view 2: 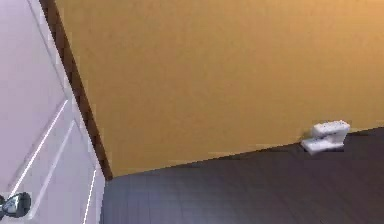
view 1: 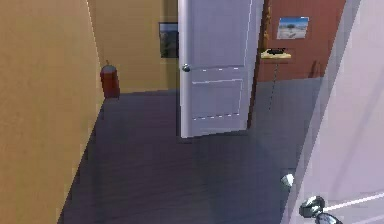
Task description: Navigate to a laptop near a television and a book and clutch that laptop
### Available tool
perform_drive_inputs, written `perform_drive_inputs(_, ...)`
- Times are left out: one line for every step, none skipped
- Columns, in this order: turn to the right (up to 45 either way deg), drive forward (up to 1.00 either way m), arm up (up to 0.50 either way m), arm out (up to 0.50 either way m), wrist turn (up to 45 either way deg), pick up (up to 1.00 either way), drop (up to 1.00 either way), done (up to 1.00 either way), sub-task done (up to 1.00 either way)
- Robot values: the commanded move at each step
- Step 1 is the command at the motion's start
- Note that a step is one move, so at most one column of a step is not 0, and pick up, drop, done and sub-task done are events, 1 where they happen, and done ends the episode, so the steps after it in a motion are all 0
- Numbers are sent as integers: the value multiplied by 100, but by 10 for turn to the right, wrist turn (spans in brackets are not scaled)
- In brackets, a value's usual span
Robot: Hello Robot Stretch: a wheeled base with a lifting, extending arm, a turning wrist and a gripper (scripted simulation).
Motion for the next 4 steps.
perform_drive_inputs(0,95,0,0,0,0,0,0,0)
perform_drive_inputs(450,0,0,0,0,0,0,0,0)
perform_drive_inputs(240,0,0,0,0,0,0,0,0)
perform_drive_inputs(0,45,0,0,0,0,0,0,0)
